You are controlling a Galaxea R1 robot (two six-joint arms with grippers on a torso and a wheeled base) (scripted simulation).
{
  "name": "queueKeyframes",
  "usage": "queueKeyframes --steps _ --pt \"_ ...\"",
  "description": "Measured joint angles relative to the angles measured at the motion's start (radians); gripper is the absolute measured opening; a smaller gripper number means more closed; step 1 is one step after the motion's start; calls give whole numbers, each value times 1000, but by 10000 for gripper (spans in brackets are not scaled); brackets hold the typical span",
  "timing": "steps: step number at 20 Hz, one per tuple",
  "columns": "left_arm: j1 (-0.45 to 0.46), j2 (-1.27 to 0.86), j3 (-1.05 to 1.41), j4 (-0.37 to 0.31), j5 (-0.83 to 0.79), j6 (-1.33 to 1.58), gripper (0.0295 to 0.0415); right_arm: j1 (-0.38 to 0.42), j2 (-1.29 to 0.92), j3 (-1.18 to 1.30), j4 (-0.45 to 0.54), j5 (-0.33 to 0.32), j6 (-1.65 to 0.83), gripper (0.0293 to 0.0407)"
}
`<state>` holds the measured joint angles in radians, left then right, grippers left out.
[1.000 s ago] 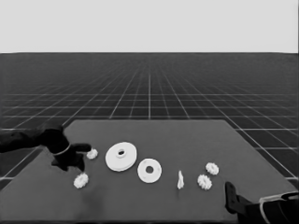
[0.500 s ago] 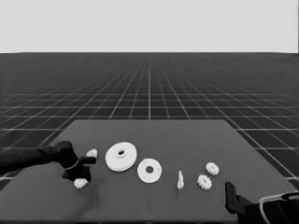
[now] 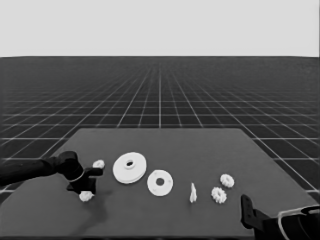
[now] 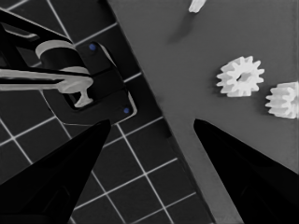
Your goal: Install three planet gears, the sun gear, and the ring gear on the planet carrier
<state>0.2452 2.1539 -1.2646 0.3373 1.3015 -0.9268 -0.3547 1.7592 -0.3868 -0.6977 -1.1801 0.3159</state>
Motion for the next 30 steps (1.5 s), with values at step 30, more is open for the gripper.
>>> queueKeyframes --steps 30 --pt "-62 803 -223 22 234 -545 312 0 0 0 0 0 0 385"
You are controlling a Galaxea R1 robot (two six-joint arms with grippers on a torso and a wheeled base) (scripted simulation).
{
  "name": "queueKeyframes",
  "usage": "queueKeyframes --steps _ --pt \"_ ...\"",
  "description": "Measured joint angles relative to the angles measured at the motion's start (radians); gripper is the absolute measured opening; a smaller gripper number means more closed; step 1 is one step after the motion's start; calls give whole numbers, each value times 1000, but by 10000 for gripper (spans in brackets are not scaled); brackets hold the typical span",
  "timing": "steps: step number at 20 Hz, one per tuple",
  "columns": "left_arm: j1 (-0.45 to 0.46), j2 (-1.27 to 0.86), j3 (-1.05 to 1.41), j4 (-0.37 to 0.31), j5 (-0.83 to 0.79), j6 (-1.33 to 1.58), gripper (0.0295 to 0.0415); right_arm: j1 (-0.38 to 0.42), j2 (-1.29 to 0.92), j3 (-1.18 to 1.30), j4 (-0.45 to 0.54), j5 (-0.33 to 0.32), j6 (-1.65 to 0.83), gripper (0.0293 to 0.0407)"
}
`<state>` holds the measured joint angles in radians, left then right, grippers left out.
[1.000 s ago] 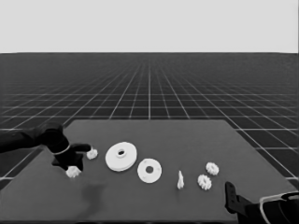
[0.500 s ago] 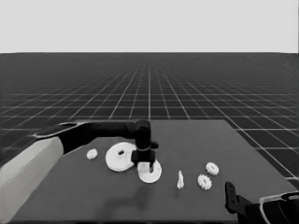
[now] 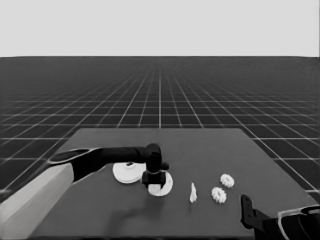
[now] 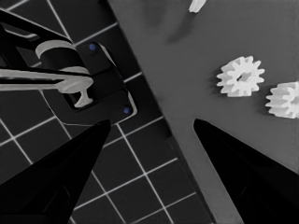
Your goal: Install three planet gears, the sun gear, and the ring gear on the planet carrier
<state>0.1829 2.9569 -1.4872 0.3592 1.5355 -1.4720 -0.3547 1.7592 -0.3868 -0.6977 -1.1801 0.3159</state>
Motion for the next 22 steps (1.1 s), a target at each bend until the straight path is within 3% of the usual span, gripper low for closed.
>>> queueKeyframes --steps 2,3,10,13,20,22 --pt "0 0 0 1 0 0 371 0 0 0 0 0 0 385" --pt "0 0 -1 1 0 0 381 0 0 0 0 0 0 385" --pt "1 0 -1 1 0 0 385 0 0 0 0 0 0 385" --pt "-133 -17 87 -131 30 -63 385 0 0 0 0 0 0 385" --pt "-170 -18 97 -168 31 -71 385 0 0 0 0 0 0 385" --pt "-213 -462 125 -229 -60 435 386 0 0 0 0 0 0 385"
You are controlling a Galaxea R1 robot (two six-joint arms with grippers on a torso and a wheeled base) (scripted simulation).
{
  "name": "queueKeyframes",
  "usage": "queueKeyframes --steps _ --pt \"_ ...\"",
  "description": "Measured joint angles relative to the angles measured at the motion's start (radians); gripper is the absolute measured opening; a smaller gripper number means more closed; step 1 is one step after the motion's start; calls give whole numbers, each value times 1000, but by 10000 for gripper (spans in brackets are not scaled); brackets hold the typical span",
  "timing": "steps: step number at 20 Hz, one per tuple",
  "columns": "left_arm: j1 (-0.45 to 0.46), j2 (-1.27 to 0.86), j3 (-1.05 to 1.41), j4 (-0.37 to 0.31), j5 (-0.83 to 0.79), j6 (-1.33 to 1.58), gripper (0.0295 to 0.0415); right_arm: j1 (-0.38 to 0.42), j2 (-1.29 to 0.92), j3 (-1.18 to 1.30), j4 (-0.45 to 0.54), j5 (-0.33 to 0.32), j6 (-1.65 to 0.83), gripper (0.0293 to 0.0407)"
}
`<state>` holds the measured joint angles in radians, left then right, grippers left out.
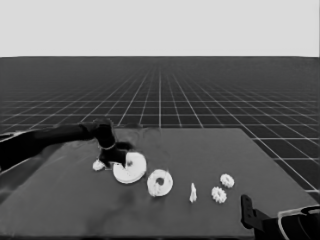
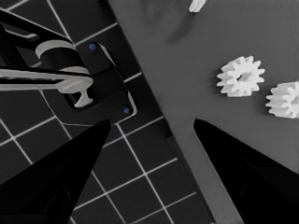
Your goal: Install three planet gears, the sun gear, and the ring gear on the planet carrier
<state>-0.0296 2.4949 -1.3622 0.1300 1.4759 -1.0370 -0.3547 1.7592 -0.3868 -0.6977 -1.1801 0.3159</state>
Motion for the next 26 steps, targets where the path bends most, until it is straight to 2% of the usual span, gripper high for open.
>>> queueKeyframes --steps 2,5,8,10,12,18,20,26 --pt "-7 -90 -322 -41 -27 331 385 0 0 0 0 0 0 385" --pt "-7 -37 -558 -62 -34 502 385 0 0 0 0 0 0 385" --pt "-6 -16 -619 -67 -36 543 385 0 0 0 0 0 0 385" --pt "106 35 -727 -23 -140 592 385 0 0 0 0 0 0 385" --pt "147 68 -795 -17 -178 624 385 0 0 0 0 0 0 385" --pt "161 87 -835 -18 -195 644 383 0 0 0 0 0 0 385" --pt "161 85 -839 -16 -197 645 314 0 0 0 0 0 0 385" --pt "161 85 -839 -16 -197 645 313 0 0 0 0 0 0 385"
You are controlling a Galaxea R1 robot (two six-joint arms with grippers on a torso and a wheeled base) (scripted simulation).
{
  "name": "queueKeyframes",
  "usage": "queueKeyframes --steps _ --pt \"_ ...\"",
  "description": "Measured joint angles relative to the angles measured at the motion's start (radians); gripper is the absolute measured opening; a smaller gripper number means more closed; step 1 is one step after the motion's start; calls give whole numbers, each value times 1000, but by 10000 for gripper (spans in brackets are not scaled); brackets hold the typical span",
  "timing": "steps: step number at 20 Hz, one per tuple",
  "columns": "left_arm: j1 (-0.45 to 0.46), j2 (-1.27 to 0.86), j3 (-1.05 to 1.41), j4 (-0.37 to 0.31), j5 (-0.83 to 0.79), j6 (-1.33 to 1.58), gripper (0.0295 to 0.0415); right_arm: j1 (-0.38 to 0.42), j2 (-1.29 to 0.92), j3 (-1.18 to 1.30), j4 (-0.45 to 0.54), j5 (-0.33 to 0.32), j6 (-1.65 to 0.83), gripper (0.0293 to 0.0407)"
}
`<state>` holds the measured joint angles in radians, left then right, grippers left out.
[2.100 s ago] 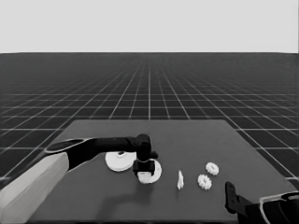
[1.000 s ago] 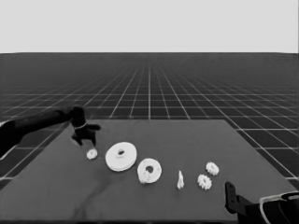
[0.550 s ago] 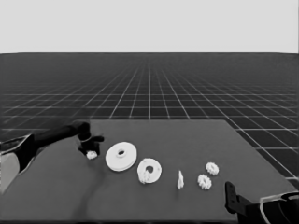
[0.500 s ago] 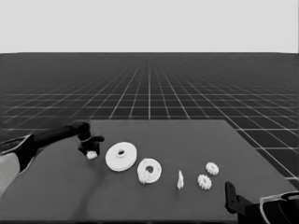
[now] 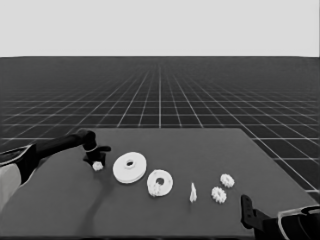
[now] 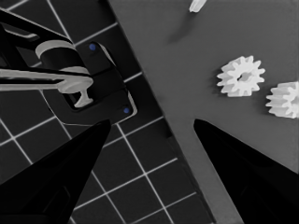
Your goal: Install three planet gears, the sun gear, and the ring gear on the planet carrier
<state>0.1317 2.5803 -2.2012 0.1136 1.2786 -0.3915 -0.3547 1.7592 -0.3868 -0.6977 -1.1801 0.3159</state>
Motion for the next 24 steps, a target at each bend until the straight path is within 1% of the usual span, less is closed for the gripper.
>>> queueKeyframes --steps 2,3,4,6,12,13,14,15,17,19,22,23,24 --pt "0 0 0 0 0 0 313 0 0 0 0 0 0 385" --pt "-54 -60 131 -6 68 -63 312 0 0 0 0 0 0 385" --pt "-103 -83 177 -21 107 -82 312 0 0 0 0 0 0 385" --pt "-147 -94 199 -41 143 -91 312 0 0 0 0 0 0 385" --pt "-167 -95 203 -52 160 -91 312 0 0 0 0 0 0 385" --pt "-162 -90 540 14 188 -535 312 0 0 0 0 0 0 385" --pt "-158 86 625 33 219 -743 312 0 0 0 0 0 0 385" --pt "-156 239 571 35 231 -811 312 0 0 0 0 0 0 385" --pt "-154 398 442 32 234 -822 312 0 0 0 0 0 0 385" --pt "-154 453 377 31 234 -812 312 0 0 0 0 0 0 385" --pt "-153 475 346 30 233 -805 312 0 0 0 0 0 0 385" --pt "-99 488 308 84 208 -784 312 0 0 0 0 0 0 385" --pt "-58 499 276 115 190 -768 312 0 0 0 0 0 0 385"
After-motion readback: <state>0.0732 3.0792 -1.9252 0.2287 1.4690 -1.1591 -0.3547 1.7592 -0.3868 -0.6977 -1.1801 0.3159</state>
